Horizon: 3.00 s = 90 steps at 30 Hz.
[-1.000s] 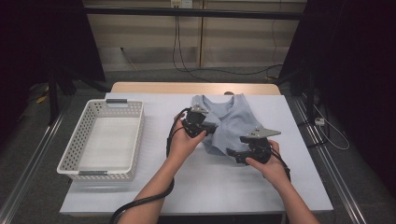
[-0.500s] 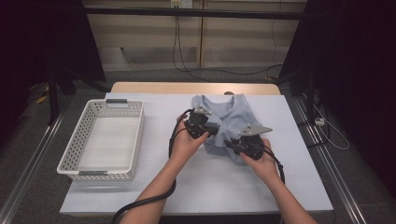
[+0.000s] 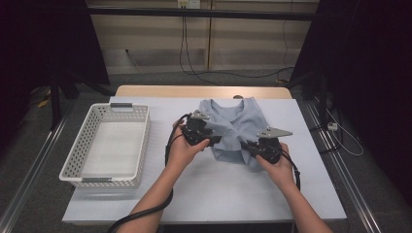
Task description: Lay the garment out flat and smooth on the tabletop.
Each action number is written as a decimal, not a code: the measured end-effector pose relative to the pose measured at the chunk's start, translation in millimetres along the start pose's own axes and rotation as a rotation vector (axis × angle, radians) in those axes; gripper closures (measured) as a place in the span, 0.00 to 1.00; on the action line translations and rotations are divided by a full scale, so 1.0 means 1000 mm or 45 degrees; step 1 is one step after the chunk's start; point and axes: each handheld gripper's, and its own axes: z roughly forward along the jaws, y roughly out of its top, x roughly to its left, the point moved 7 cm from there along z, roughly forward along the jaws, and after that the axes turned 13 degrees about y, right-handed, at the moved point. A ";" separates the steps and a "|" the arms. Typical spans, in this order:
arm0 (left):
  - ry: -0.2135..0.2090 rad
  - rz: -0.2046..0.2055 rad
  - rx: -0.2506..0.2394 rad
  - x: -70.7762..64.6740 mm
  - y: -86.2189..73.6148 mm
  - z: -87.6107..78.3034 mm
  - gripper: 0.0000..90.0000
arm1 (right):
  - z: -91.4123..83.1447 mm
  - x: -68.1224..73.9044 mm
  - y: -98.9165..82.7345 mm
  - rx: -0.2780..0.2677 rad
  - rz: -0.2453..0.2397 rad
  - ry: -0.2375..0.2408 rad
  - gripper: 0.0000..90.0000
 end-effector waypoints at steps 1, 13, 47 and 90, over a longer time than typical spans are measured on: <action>0.006 -0.005 -0.001 0.001 -0.002 -0.001 0.49 | 0.000 -0.001 0.000 -0.004 0.003 -0.001 0.93; 0.016 0.019 0.052 0.008 -0.026 0.005 0.41 | -0.007 -0.013 -0.002 0.002 0.049 -0.066 0.93; -0.032 0.133 0.051 -0.022 -0.040 0.039 0.52 | -0.015 -0.018 -0.013 0.017 0.075 -0.097 0.91; -0.070 0.069 0.100 -0.012 -0.043 0.010 1.00 | -0.013 -0.019 -0.013 0.013 0.082 -0.098 0.91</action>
